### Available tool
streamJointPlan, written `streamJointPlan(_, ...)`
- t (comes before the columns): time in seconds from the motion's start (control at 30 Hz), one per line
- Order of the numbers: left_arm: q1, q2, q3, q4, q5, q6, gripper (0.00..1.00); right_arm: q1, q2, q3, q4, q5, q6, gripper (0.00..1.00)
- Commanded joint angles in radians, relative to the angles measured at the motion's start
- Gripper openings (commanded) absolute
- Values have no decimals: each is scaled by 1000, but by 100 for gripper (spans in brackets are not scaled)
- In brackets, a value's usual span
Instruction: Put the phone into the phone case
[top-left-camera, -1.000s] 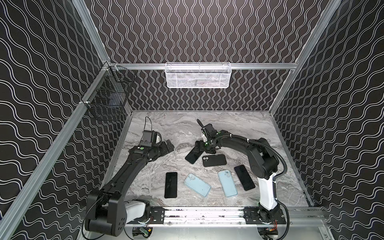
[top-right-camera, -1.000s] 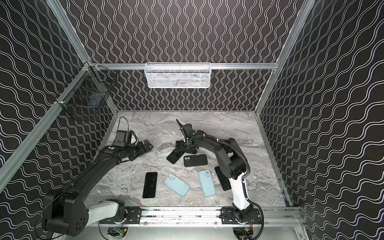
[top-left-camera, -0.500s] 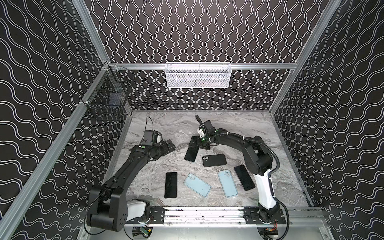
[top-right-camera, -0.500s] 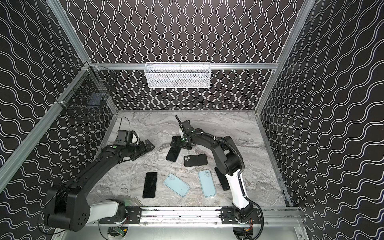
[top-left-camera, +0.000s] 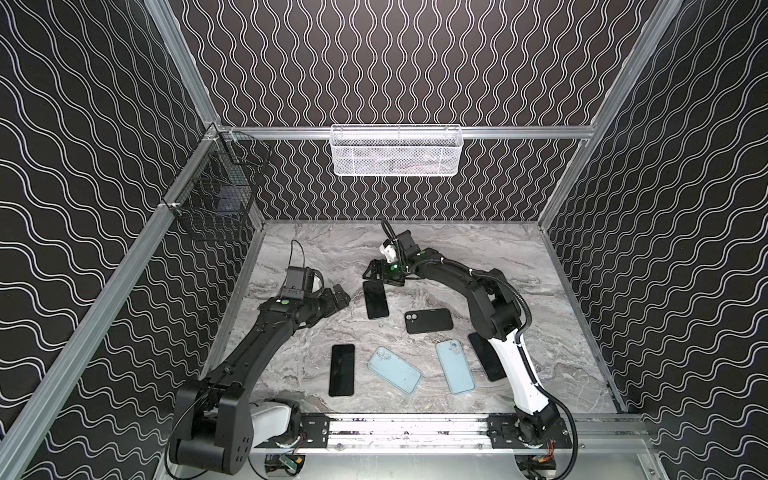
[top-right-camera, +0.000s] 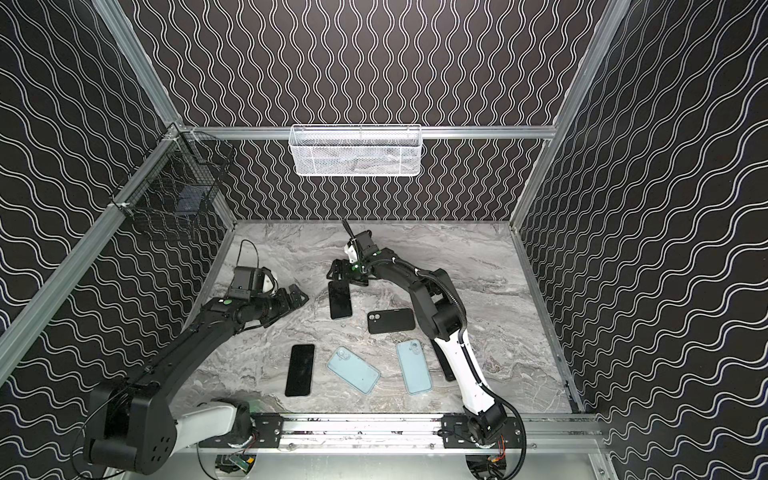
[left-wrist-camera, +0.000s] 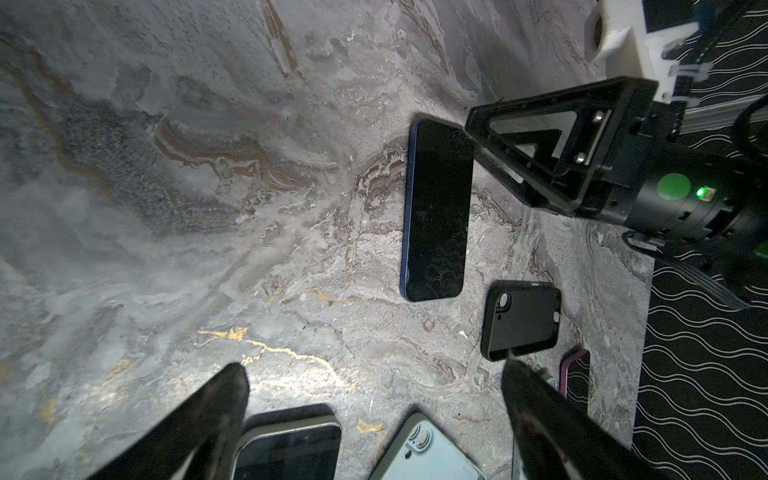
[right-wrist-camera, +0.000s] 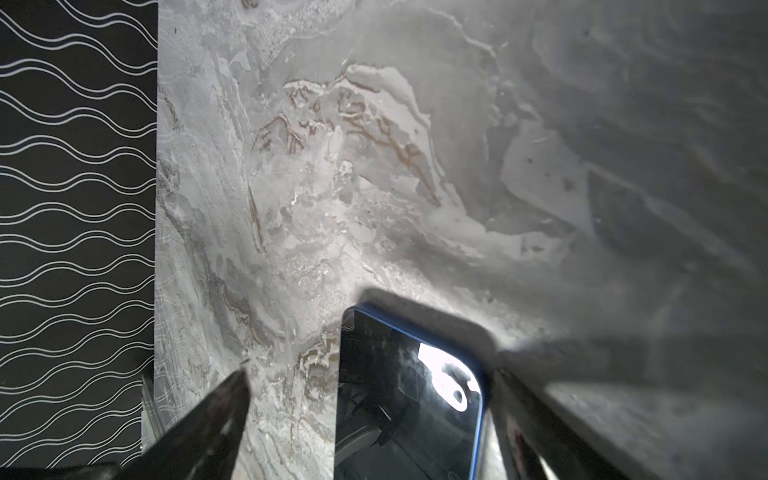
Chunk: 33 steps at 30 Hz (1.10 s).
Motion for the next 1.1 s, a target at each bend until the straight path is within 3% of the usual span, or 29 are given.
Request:
streamJointPlan(0.0,2,-6,-5,43,31,-10,98,1,-22,-15,-66,-25,-12,92)
streamJointPlan(0.13,-1,15,-14,94,93,-12,99,-15,-158,-114,-57,14,-40,92)
streamJointPlan(0.3,-46,67,-6,134,103,-15,99,-74,-411,-459,100,3,21,92)
streamJointPlan(0.4,-74,105,-4,178,104,-35,98,-93,-494,-577,115,21,29,92)
streamJointPlan(0.63,-124,254,29,286,119,-91,94,-111,-502,-605,123,-12,60,90)
streamJointPlan(0.73,-134,296,33,335,120,-121,86,-111,-483,-589,143,-37,88,90)
streamJointPlan(1.07,-207,399,57,383,67,-187,86,-169,-512,-663,229,-71,158,89)
